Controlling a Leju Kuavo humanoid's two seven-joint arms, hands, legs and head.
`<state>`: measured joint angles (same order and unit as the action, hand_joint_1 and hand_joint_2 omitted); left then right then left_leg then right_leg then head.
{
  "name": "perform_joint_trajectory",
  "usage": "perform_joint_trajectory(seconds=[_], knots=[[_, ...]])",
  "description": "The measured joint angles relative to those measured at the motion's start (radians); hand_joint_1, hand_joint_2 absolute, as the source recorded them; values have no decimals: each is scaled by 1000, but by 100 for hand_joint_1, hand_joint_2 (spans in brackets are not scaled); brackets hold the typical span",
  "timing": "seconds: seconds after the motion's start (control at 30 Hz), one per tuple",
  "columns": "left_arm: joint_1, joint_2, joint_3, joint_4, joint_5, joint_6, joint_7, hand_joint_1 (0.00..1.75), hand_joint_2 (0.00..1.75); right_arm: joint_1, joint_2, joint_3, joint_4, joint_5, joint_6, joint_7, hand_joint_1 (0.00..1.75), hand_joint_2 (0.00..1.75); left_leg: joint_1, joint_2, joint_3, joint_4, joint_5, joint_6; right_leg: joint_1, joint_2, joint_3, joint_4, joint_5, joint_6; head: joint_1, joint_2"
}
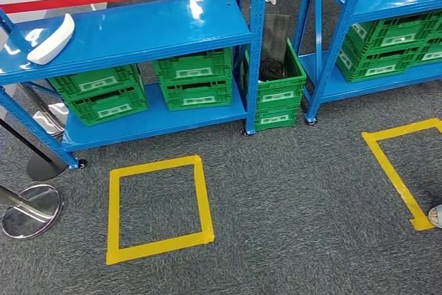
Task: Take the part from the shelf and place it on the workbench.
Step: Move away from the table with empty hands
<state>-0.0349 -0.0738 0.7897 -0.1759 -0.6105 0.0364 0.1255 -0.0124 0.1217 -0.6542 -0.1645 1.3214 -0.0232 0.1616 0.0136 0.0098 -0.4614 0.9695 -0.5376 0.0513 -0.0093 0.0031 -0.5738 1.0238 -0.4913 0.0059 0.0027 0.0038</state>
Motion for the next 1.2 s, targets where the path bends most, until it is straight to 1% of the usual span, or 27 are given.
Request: perform_joint_trajectory(seconds=[0.07,0.1,0.2,0.23,0.27,0.37,0.4,0.47,0.5,0.53,0.57,0.6,0.63,0.67,0.7,0.73,0.77,0.8,0.83,0.9,0.93,1.0,1.03,1.07,1.1,1.17,1.2], knots=[[0,-1,10,0,17,-15,-11,0,0,0,0,0,0,0,1,-1,0,0,2,0,0,-1,1,-8,2,0,1,0,-1,-2,0,0],[-1,-2,17,0,26,-24,-18,0,0,0,0,0,0,0,1,-1,0,0,3,0,0,-2,1,-19,3,0,1,0,-1,-3,0,0],[0,-6,36,0,45,-40,-56,0,0,0,0,0,0,-2,1,-3,0,0,9,0,1,-4,2,-67,6,-1,1,1,0,-4,1,0],[0,-7,42,0,51,-42,-74,0,0,0,0,0,0,-3,1,-4,0,0,9,0,1,-4,2,-74,6,-1,1,1,1,-4,1,0],[0,-8,48,0,57,-43,-92,0,0,0,0,0,0,-4,1,-5,0,0,9,0,0,-2,1,-75,3,-2,3,-3,5,-1,1,0],[-2,-11,64,0,65,-43,-120,0,0,0,1,0,0,-7,0,-6,0,0,11,1,19,-44,25,-45,-1,-3,8,-20,13,18,-2,0],[-3,-13,67,0,66,-44,-123,0,0,0,0,0,0,-8,0,-6,0,0,14,2,31,-69,39,-35,1,-3,0,-3,2,22,-1,0],[-4,-15,72,0,67,-48,-126,0,0,-1,0,-1,0,-10,0,-10,0,0,19,6,44,-93,52,-30,0,-2,-48,93,-46,31,8,0],[-3,-15,74,0,67,-50,-127,0,0,-4,0,-1,0,-11,0,-11,0,0,20,7,44,-93,52,-32,-4,-2,-78,156,-70,38,10,0],[-3,-16,76,0,67,-52,-127,0,0,-7,0,-1,0,-12,0,-13,0,0,22,9,45,-91,48,-36,-8,-3,-100,201,-81,44,11,0],[-2,-16,79,0,67,-54,-127,0,0,-9,0,-1,-1,-13,0,-12,0,0,26,9,47,-87,43,-42,-13,-3,-107,215,-73,52,11,0],[-2,-18,82,0,67,-55,-127,0,0,-9,0,-1,-1,-12,0,-11,0,0,31,8,50,-81,36,-49,-19,-4,-93,189,-48,61,11,0],[-2,-19,84,0,67,-56,-127,0,0,-9,-1,-1,-1,-12,0,-10,0,0,38,6,52,-70,25,-60,-27,-6,-64,129,-15,71,11,0],[-2,-18,86,0,69,-56,-130,0,0,-7,0,-1,0,-11,0,-9,0,0,43,4,51,-57,12,-72,-30,-5,-33,72,1,82,14,0],[-2,-18,88,0,73,-53,-137,0,0,-6,2,-1,0,-11,0,-8,0,0,46,2,49,-42,-4,-83,-32,-4,-7,28,6,84,19,0],[-2,-18,92,0,80,-48,-150,0,0,-5,3,-1,1,-12,0,-9,0,0,46,1,47,-31,-18,-92,-32,-1,7,7,-2,76,21,0],[-3,-21,96,0,88,-39,-168,0,0,-3,5,-1,1,-12,-1,-9,0,0,44,0,46,-25,-26,-98,-30,2,10,11,-17,63,19,0],[-4,-27,101,0,94,-28,-185,0,0,-3,5,-1,1,-12,-1,-9,0,0,44,-1,46,-22,-31,-99,-30,4,10,15,-22,45,15,0],[-5,-33,105,0,97,-17,-197,0,0,-2,5,-1,1,-13,-1,-9,0,0,44,-1,48,-21,-33,-101,-30,5,11,19,-26,33,7,0],[-5,-43,112,0,98,0,-206,0,0,-1,4,-2,1,-13,-1,-6,0,0,45,-1,33,22,-53,-100,-27,5,18,23,-33,17,-1,0],[-6,-46,114,0,97,5,-206,0,0,-1,4,-2,1,-13,0,-5,0,0,43,-1,5,75,-76,-97,-25,4,23,22,-36,11,-5,0],[-4,-49,115,0,95,9,-205,0,0,-1,4,-2,1,-13,0,-4,0,0,34,0,-90,233,-130,-88,-18,3,31,22,-44,1,-10,0],[-3,-50,116,0,95,10,-204,0,0,0,4,-2,1,-13,0,-3,0,0,29,-1,-137,297,-139,-81,-14,4,35,22,-49,-2,-12,0],[-1,-51,116,0,94,10,-202,0,0,1,4,-2,1,-13,1,-2,0,0,23,-1,-171,331,-129,-72,-10,7,42,22,-55,-4,-12,0],[1,-51,117,0,93,10,-201,0,0,2,4,-2,1,-13,2,-1,0,0,16,-1,-186,323,-95,-60,-6,10,53,21,-62,-4,-13,0],[2,-51,118,0,89,10,-197,0,0,4,4,-2,1,-12,3,-1,0,0,-1,-3,-169,221,8,-32,-1,14,78,17,-78,-4,-15,0],[2,-51,118,0,87,10,-195,0,0,5,5,-2,2,-12,4,-1,0,0,-8,-5,-155,169,44,-19,2,15,87,14,-87,-2,-14,0]])
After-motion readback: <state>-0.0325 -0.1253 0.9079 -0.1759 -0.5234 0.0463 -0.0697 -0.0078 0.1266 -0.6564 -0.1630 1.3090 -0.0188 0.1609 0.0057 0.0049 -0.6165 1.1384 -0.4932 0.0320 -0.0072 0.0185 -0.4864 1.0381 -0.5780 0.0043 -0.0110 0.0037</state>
